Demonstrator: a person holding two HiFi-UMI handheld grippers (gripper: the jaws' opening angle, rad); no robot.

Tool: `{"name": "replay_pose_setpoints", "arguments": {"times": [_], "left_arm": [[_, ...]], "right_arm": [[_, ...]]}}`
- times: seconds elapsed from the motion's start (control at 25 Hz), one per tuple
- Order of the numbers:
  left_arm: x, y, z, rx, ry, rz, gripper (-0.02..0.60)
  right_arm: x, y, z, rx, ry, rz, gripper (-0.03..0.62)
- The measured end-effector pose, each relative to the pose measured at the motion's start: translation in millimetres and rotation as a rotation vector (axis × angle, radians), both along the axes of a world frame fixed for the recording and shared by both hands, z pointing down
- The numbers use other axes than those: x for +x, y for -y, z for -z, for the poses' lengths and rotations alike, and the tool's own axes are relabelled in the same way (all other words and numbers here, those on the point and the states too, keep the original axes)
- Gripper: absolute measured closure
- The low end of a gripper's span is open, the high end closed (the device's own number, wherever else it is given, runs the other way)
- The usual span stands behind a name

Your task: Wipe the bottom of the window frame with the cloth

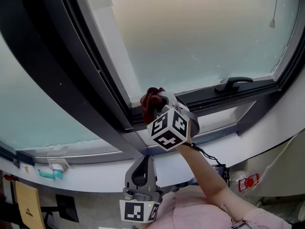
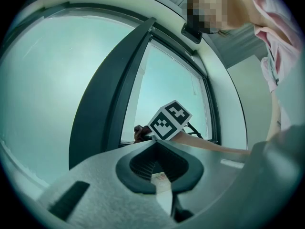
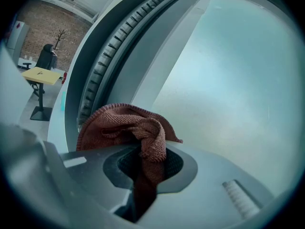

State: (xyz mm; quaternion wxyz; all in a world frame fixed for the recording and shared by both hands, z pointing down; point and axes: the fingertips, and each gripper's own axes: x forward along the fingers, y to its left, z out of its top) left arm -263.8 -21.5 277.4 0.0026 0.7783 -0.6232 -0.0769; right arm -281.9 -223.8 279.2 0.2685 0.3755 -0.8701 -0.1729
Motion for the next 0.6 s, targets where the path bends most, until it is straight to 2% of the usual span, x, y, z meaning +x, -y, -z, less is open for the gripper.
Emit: {"name": "replay_pose_setpoints", "arguments": {"times": [0.6], "left_arm": [[5.9, 1.5, 3.3, 0.012, 0.004, 0.003, 0.581]], "right_arm": [[19.4, 5.3, 1.2, -0.001, 0.044, -0.036, 0.542]]}}
